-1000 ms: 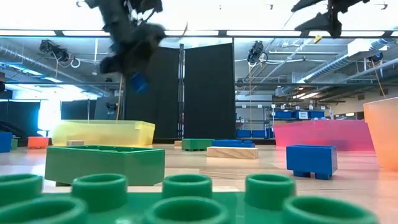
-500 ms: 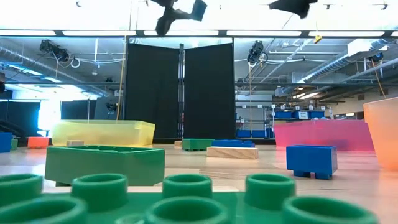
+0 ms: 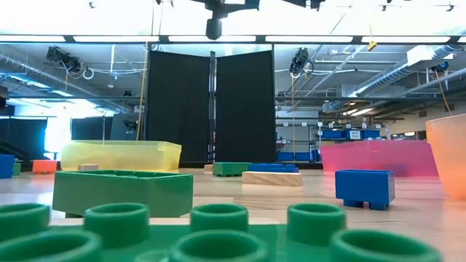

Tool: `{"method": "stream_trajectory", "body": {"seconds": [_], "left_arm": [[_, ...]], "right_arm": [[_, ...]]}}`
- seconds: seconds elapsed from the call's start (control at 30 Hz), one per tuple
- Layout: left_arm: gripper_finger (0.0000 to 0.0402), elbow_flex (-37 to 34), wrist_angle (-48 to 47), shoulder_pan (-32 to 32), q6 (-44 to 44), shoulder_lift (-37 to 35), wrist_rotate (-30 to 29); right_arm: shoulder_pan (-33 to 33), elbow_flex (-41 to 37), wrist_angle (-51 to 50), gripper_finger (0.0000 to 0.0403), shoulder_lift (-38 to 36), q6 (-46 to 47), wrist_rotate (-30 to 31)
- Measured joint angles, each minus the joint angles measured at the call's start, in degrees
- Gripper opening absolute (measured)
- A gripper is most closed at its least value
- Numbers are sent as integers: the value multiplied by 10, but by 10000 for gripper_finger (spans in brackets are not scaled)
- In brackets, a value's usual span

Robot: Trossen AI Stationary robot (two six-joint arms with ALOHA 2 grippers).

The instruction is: Sort blocks by size

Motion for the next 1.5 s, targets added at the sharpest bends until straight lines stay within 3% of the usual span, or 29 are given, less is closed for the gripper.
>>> {"method": "stream_trajectory", "body": {"seconds": [0.23,0.43,0.63,1.03,1.5], "left_arm": [[163,0,79,-3,-43,43,51],[163,0,107,-3,-58,71,68],[163,0,116,-3,-60,77,71],[170,0,132,-3,-59,77,76],[192,0,121,-1,39,77,58]], "right_arm": [[2,0,12,315,30,-13,18],[7,0,19,303,28,-5,17],[7,0,-8,247,29,59,16],[7,0,-11,110,29,47,23],[7,0,-17,119,28,65,24]]}}
